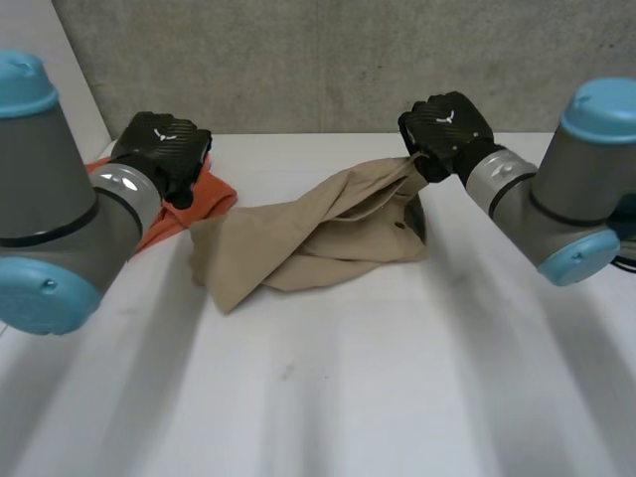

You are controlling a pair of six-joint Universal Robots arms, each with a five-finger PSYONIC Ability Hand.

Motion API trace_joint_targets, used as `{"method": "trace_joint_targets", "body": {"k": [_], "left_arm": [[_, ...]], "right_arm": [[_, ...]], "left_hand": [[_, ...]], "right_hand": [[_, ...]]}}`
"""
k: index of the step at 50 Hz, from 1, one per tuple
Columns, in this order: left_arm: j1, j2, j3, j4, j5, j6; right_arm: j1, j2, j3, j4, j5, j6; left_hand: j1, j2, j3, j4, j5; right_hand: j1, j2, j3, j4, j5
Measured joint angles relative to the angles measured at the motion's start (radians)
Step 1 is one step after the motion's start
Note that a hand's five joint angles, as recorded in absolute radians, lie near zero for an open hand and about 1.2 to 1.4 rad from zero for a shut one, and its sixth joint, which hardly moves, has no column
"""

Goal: Fold the laundry.

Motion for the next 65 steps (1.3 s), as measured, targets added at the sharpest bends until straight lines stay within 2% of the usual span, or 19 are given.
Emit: {"method": "trace_joint_targets", "body": {"k": [1, 2, 3, 6, 11, 19, 30, 35, 44, 47, 48, 51, 55, 61, 65], "left_arm": [[-0.001, 0.006, -0.008, -0.024, 0.015, -0.019], [-0.004, 0.007, -0.018, -0.046, 0.027, -0.038], [-0.006, 0.006, -0.027, -0.062, 0.033, -0.052], [-0.014, -0.009, -0.061, -0.102, 0.043, -0.101], [-0.027, -0.063, -0.109, -0.119, 0.035, -0.182], [-0.046, -0.184, -0.101, -0.070, -0.012, -0.279], [-0.065, -0.351, 0.035, 0.011, -0.103, -0.300], [-0.075, -0.407, 0.111, 0.016, -0.116, -0.278], [-0.086, -0.510, 0.254, 0.009, -0.181, -0.178], [-0.088, -0.532, 0.286, 0.007, -0.213, -0.138], [-0.088, -0.534, 0.295, 0.007, -0.226, -0.124], [-0.087, -0.518, 0.303, 0.008, -0.248, -0.105], [-0.083, -0.447, 0.286, 0.008, -0.258, -0.106], [-0.069, -0.282, 0.231, 0.004, -0.231, -0.118], [-0.032, -0.025, 0.183, -0.010, -0.149, -0.123]], "right_arm": [[0.001, -0.009, 0.000, 0.017, -0.002, -0.001], [0.002, -0.017, 0.000, 0.037, -0.002, -0.004], [0.003, -0.020, 0.001, 0.049, -0.001, -0.005], [0.007, -0.028, 0.002, 0.082, 0.005, -0.006], [0.015, -0.045, 0.003, 0.124, 0.018, 0.013], [0.048, -0.105, 0.012, 0.151, 0.028, 0.108], [0.071, -0.140, 0.052, 0.152, 0.031, 0.144], [0.069, -0.137, 0.055, 0.150, 0.030, 0.145], [0.066, -0.127, 0.053, 0.143, 0.028, 0.144], [0.062, -0.122, 0.051, 0.140, 0.028, 0.142], [0.060, -0.119, 0.049, 0.139, 0.029, 0.141], [0.054, -0.116, 0.046, 0.138, 0.030, 0.138], [0.044, -0.118, 0.042, 0.138, 0.029, 0.134], [0.032, -0.144, 0.034, 0.145, 0.028, 0.132], [0.009, -0.221, 0.024, 0.155, 0.022, 0.131]], "left_hand": [[-0.266, -0.254, -0.229, -0.236, -0.232], [-0.410, -0.374, -0.369, -0.381, -0.373], [-0.492, -0.482, -0.466, -0.479, -0.473], [-0.524, -0.562, -0.559, -0.570, -0.569], [-0.519, -0.560, -0.557, -0.567, -0.565], [-0.522, -0.562, -0.558, -0.570, -0.568], [-0.518, -0.560, -0.557, -0.567, -0.560], [-0.443, -0.512, -0.508, -0.508, -0.499], [-0.229, -0.293, -0.300, -0.299, -0.294], [0.093, 0.005, 0.005, 0.008, 0.006], [0.244, 0.172, 0.155, 0.163, 0.156], [0.329, 0.301, 0.287, 0.306, 0.268], [0.329, 0.307, 0.294, 0.312, 0.268], [0.329, 0.310, 0.293, 0.312, 0.268], [0.329, 0.310, 0.293, 0.316, 0.268]], "right_hand": [[0.000, 0.000, 0.000, 0.000, 0.001], [0.000, 0.000, 0.000, 0.000, 0.001], [0.000, 0.000, 0.000, 0.000, 0.001], [0.000, 0.000, 0.000, 0.000, 0.001], [0.000, 0.000, 0.000, 0.001, 0.001], [0.000, 0.000, 0.000, 0.001, 0.001], [0.000, 0.000, 0.000, 0.001, 0.001], [0.000, 0.000, 0.000, 0.001, 0.001], [0.000, 0.000, 0.000, 0.001, 0.001], [0.000, 0.000, 0.000, 0.001, 0.001], [0.000, 0.000, 0.000, 0.001, 0.001], [0.000, 0.000, 0.000, 0.001, 0.001], [0.000, 0.000, 0.000, 0.001, 0.001], [0.000, 0.000, 0.000, 0.001, 0.001], [0.000, 0.000, 0.000, 0.001, 0.001]]}}
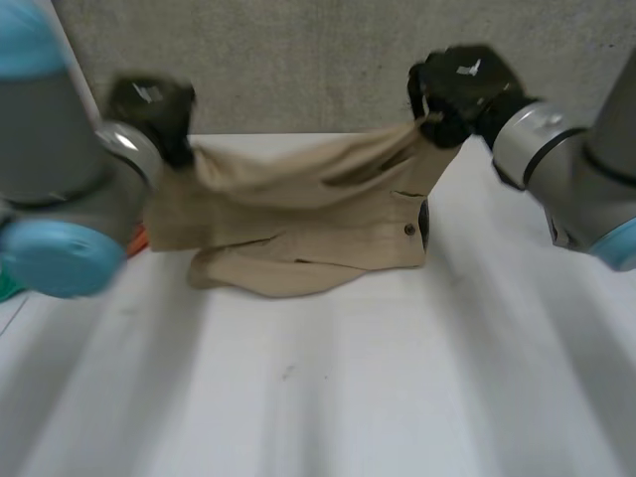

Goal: Fold the laundry.

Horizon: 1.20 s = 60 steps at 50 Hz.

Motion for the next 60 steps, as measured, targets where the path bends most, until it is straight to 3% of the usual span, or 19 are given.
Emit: {"method": "trace_joint_targets", "body": {"k": [11, 21, 28, 33, 40, 48, 51, 53, 54, 56, 57, 58, 60], "left_arm": [[0.080, 0.409, 0.050, -0.169, 0.174, -0.037], [0.139, 0.520, 0.224, -0.331, 0.266, -0.178], [0.153, 0.506, 0.315, -0.379, 0.299, -0.245], [0.157, 0.419, 0.337, -0.381, 0.302, -0.253], [0.149, 0.190, 0.349, -0.334, 0.294, -0.242], [0.119, -0.224, 0.465, -0.190, 0.290, -0.220], [0.114, -0.402, 0.581, -0.138, 0.262, -0.204], [0.114, -0.479, 0.648, -0.111, 0.241, -0.198], [0.114, -0.519, 0.688, -0.096, 0.228, -0.195], [0.113, -0.568, 0.749, -0.075, 0.213, -0.190], [0.112, -0.577, 0.762, -0.071, 0.210, -0.189], [0.111, -0.595, 0.791, -0.061, 0.204, -0.187], [0.106, -0.606, 0.825, -0.051, 0.193, -0.180]], "right_arm": [[-0.059, -0.222, -0.032, 0.101, -0.047, -0.004], [-0.110, -0.399, -0.088, 0.124, -0.092, 0.101], [-0.129, -0.421, -0.124, 0.114, -0.111, 0.177], [-0.117, -0.361, -0.143, 0.104, -0.111, 0.189], [-0.087, -0.174, -0.156, 0.089, -0.045, 0.116], [-0.032, 0.149, -0.208, -0.027, 0.088, -0.038], [-0.002, 0.287, -0.243, -0.170, 0.174, -0.103], [0.011, 0.348, -0.257, -0.260, 0.212, -0.130], [0.019, 0.385, -0.265, -0.322, 0.233, -0.146], [0.030, 0.443, -0.278, -0.430, 0.259, -0.170], [0.032, 0.453, -0.280, -0.450, 0.263, -0.174], [0.039, 0.485, -0.289, -0.513, 0.274, -0.188], [0.047, 0.521, -0.303, -0.583, 0.283, -0.210]], "left_hand": [[0.000, 0.006, 0.012, 0.000, 0.000], [0.000, 0.006, 0.016, 0.001, 0.000], [0.000, 0.006, 0.016, 0.001, 0.000], [0.000, 0.006, 0.016, 0.001, 0.000], [0.000, 0.006, 0.016, 0.001, 0.000], [0.000, 0.006, 0.016, 0.001, 0.000], [0.000, 0.004, 0.014, -0.002, 0.000], [-0.110, -0.116, -0.102, -0.125, -0.093], [-0.243, -0.233, -0.217, -0.242, -0.201], [-0.652, -0.607, -0.565, -0.600, -0.558], [-0.725, -0.649, -0.628, -0.664, -0.623], [-0.924, -0.887, -0.866, -0.894, -0.836], [-0.960, -0.977, -0.958, -0.990, -0.920]], "right_hand": [[0.000, 0.000, 0.000, 0.000, 0.000], [0.000, 0.000, 0.005, 0.000, 0.005], [0.000, 0.000, 0.005, 0.000, 0.017], [0.000, 0.000, 0.005, 0.000, 0.017], [0.000, 0.000, 0.005, 0.000, 0.017], [0.000, 0.000, 0.005, 0.000, 0.019], [0.000, 0.000, 0.005, 0.000, 0.019], [-0.089, -0.120, -0.123, -0.128, -0.107], [-0.244, -0.286, -0.286, -0.290, -0.275], [-0.543, -0.586, -0.578, -0.579, -0.582], [-0.622, -0.666, -0.655, -0.656, -0.645], [-0.774, -0.819, -0.811, -0.815, -0.818], [-0.895, -0.947, -0.955, -0.962, -0.944]]}}
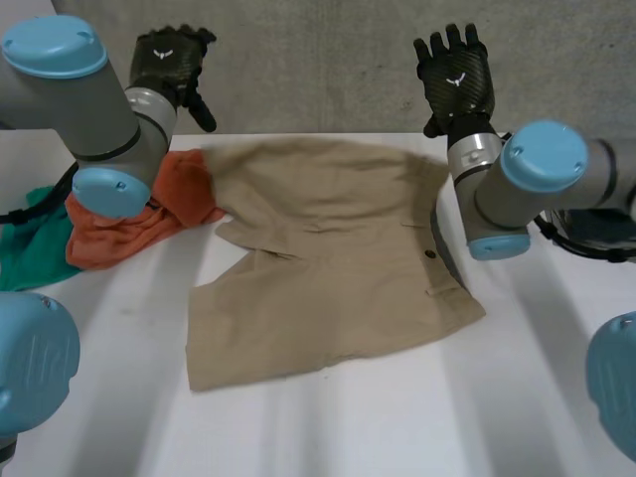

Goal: Fold the laundry.

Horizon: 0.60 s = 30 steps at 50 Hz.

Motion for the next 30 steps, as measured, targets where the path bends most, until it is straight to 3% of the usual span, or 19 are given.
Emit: {"method": "trace_joint_targets", "body": {"k": [5, 13, 23, 30], "left_arm": [[-0.010, 0.051, -0.008, 0.006, -0.055, 0.034], [-0.026, 0.270, -0.240, 0.007, -0.113, 0.085], [-0.061, 0.615, -0.711, -0.025, -0.021, 0.108], [-0.089, 0.811, -1.084, -0.104, 0.074, 0.169]], "right_arm": [[0.005, -0.017, -0.012, 0.009, -0.009, -0.008], [-0.012, -0.197, 0.037, 0.249, -0.054, 0.046], [-0.078, -0.411, 0.185, 0.657, -0.184, 0.041], [-0.147, -0.495, 0.377, 0.949, -0.324, -0.044]], "left_hand": [[0.000, -0.012, -0.008, -0.010, -0.001], [0.000, -0.013, -0.008, -0.010, -0.001], [0.016, -0.001, 0.005, 0.000, 0.005], [0.434, 0.373, 0.371, 0.385, 0.367]], "right_hand": [[-0.004, -0.016, -0.021, -0.033, -0.012], [-0.004, -0.016, -0.021, -0.033, -0.012], [-0.002, -0.013, -0.018, -0.031, -0.011], [0.325, 0.325, 0.318, 0.307, 0.320]]}}
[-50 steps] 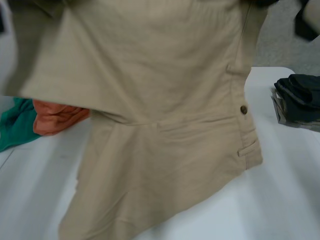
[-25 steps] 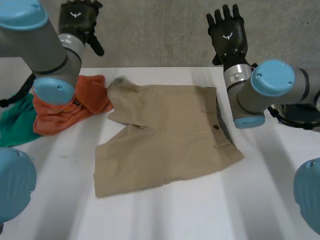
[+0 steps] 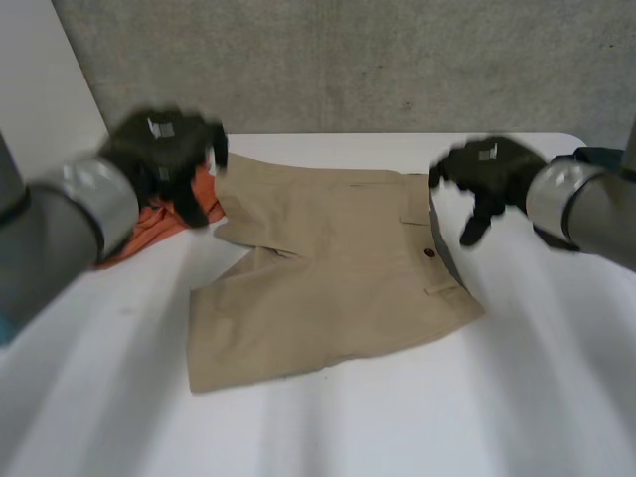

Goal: Fold the laundry.

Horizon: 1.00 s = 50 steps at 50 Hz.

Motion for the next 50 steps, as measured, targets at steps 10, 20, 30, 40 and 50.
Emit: {"method": "trace_joint_targets", "body": {"k": [10, 20, 30, 40, 50], "left_arm": [[-0.029, 0.025, -0.367, -0.066, 0.061, 0.046], [0.004, -0.067, -0.478, 0.071, 0.018, 0.044], [0.010, -0.139, -0.466, 0.192, -0.049, 0.059], [-0.028, -0.200, -0.452, 0.258, -0.102, 0.100], [-0.049, -0.247, -0.449, 0.320, -0.130, 0.177]], "right_arm": [[-0.087, -0.011, 0.349, -0.098, -0.147, -0.287], [-0.131, 0.026, 0.531, -0.392, -0.227, -0.346], [-0.134, 0.084, 0.558, -0.549, -0.251, -0.305], [-0.121, 0.102, 0.546, -0.587, -0.247, -0.236], [-0.124, 0.045, 0.559, -0.510, -0.236, -0.208]], "left_hand": [[0.057, 0.104, 0.110, 0.100, 0.103], [-0.088, -0.047, -0.041, -0.056, -0.057], [-0.148, -0.116, -0.115, -0.134, -0.132], [-0.059, -0.038, -0.035, -0.038, -0.036], [0.514, 0.605, 0.599, 0.603, 0.568]], "right_hand": [[0.068, 0.071, 0.082, 0.082, 0.082], [0.068, 0.071, 0.082, 0.082, 0.082], [0.220, 0.223, 0.219, 0.222, 0.210], [0.488, 0.618, 0.632, 0.651, 0.618], [0.488, 0.618, 0.632, 0.651, 0.618]]}}
